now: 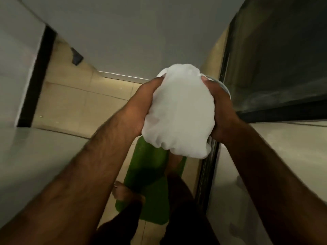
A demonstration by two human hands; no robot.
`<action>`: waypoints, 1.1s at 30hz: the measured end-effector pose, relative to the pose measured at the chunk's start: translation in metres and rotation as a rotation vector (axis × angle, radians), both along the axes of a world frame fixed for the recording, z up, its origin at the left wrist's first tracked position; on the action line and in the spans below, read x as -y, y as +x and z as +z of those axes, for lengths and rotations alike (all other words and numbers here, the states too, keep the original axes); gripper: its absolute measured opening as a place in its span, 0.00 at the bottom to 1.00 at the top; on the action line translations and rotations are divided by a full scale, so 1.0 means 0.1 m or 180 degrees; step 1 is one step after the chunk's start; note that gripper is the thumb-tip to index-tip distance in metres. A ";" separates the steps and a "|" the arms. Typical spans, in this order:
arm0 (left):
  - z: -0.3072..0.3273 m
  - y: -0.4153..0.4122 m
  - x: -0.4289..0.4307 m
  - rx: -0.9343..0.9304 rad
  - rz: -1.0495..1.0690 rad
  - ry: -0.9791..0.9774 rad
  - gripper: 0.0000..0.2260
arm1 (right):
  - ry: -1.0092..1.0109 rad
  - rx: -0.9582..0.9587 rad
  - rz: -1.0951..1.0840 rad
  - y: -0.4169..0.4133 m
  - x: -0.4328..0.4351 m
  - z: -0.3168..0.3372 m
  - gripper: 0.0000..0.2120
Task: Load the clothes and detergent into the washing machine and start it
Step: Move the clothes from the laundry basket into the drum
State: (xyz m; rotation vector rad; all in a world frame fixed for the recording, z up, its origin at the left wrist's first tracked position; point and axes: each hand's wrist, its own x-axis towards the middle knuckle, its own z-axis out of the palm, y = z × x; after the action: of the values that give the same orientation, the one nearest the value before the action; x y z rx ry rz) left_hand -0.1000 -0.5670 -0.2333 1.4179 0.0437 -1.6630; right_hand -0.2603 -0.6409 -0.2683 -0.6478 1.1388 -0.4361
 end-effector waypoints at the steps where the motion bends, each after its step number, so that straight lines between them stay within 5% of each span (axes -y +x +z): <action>1: 0.27 0.06 -0.11 0.0152 0.0093 -0.0037 0.11 | -0.0067 0.0017 0.0062 0.10 -0.07 0.22 0.13; 11: 2.17 1.01 -2.00 0.0895 0.1212 -0.0178 0.26 | 0.0059 0.0568 0.1158 1.40 -1.41 2.26 0.13; 15: 2.72 1.37 -2.99 0.1063 0.1898 -0.0350 0.18 | -0.0107 0.0582 0.2031 2.01 -2.11 2.79 0.19; 18: 3.02 1.55 -3.80 0.1029 0.2454 -0.0355 0.24 | -0.0065 0.0716 0.2539 2.51 -2.73 3.10 0.16; 24: 3.12 1.73 -5.06 0.1212 0.3331 -0.0190 0.15 | 0.0450 0.0654 0.3218 3.22 -3.93 3.12 0.18; 33: 2.62 1.84 -6.31 0.0677 0.4605 0.0343 0.13 | 0.0078 -0.0314 0.4266 3.79 -5.23 2.76 0.22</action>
State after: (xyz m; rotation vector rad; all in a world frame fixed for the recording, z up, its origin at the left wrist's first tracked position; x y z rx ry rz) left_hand 0.0836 0.0642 0.0292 1.0977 0.8315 -0.3082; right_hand 0.1185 -0.1178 0.0078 -1.2444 0.5843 0.7568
